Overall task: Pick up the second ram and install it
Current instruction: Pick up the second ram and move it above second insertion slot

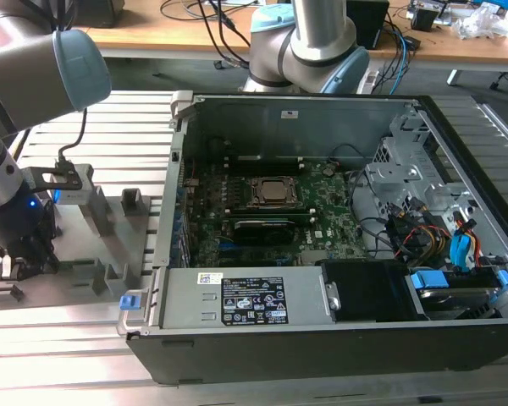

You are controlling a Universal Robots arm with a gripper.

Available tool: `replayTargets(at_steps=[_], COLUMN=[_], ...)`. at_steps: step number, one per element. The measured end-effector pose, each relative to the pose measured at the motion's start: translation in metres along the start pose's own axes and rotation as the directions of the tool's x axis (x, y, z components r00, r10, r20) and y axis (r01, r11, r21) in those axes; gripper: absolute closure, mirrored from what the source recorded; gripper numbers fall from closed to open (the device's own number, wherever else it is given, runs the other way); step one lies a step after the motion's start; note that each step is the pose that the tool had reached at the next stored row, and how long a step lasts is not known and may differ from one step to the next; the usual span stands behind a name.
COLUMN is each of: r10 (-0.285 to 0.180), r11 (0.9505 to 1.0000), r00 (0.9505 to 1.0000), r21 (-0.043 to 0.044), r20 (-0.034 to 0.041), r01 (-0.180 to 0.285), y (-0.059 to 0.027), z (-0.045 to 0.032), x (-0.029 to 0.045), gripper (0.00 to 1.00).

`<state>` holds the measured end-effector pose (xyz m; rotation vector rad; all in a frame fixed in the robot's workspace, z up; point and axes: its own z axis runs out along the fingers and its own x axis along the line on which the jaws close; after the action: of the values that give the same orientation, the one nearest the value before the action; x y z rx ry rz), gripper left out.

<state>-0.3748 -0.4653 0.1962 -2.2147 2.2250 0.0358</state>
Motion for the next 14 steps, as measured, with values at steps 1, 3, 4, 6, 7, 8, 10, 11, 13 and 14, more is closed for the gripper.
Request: replayTargets(at_steps=[1,3,4,6,7,8,10,11,13,14], r10=[0.0,0.0,0.0,0.0,0.001,0.001,0.001,0.001,0.001,0.001], r11=[1.0,1.0,1.0,1.0,1.0,1.0,1.0,1.0,1.0,1.0], r00=[1.0,1.0,1.0,1.0,1.0,1.0,1.0,1.0,1.0,1.0], r21=[0.0,0.0,0.0,0.0,0.0001,0.0,0.0001,0.0,0.0,0.0], r20=[0.0,0.0,0.0,0.0,0.0,0.0,-0.0003,-0.0003,-0.0004,-0.0004], r01=[0.0,0.0,0.0,0.0,-0.001,-0.001,-0.001,-0.001,-0.001,-0.001], y=[0.0,0.0,0.0,0.0,0.0,0.0,-0.0001,0.0,0.0001,0.0001], z=[0.0,0.0,0.0,0.0,0.0,0.0,-0.001,-0.0031,-0.0075,-0.0096], x=[0.0,0.0,0.0,0.0,0.0,0.0,0.0,-0.0001,-0.0001,-0.0002], gripper=[0.86,0.86,0.86,0.86,0.86,0.86,0.86,0.86,0.86,0.86])
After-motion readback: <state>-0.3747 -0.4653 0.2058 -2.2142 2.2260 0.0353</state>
